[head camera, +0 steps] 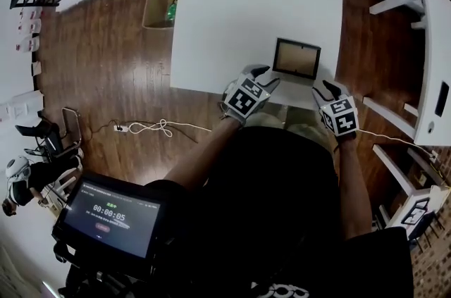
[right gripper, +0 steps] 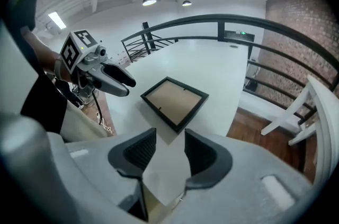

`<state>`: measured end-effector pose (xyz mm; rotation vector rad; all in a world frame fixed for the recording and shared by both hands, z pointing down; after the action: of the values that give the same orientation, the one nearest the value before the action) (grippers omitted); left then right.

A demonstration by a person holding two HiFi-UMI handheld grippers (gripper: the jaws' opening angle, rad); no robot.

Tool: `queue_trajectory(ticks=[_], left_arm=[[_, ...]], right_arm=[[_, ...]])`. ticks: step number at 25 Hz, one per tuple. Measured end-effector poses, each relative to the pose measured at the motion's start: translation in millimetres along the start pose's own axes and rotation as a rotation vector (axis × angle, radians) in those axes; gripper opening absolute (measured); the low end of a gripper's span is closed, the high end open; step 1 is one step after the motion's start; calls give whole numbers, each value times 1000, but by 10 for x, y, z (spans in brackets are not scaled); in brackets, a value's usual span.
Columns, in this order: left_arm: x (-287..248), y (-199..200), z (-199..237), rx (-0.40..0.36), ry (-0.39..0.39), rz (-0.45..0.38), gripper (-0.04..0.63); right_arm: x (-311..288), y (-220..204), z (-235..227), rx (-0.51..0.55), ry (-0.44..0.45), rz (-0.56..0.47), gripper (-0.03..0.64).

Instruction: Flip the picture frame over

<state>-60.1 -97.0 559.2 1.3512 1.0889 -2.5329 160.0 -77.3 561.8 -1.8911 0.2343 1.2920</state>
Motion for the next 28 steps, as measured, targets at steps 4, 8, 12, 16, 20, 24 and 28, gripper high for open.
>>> queue_trajectory(ticks=[4,8,12,16,20,24,28], left_arm=[[-135,-56,-12,9,16,69,190],[-230,-72,27,16,32,122,201],[-389,-91,84,27,48,150,202],[-428,-115,113,47,48,172,209],[-446,-89,113,45,48,186,209],[-512,-115,104,47,42,204,215],[-529,-127,121,52,48,186,213]], right_arm=[[-163,0,-8,-12,42,43,170],[-273,27,-20,-34,76,56,173],[-368,-9,-103,-45,99,59,173],[-406,-6,-116,-58,107,54,173],[-442,-13,-106,-61,116,59,173],[-481,-10,-80,-61,128,59,173],[-505,-6,-68,-63,129,59,176]])
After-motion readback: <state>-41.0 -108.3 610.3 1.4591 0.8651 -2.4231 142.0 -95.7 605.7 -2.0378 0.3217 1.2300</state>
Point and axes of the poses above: the fingertips, and each gripper's own axes: x backward along the fingers, z to its left, y out of its top, the point moved 8 cm from there along x, backward along the fingers, and after that the axes turned 6 degrees about x, right-handed, at the moved point
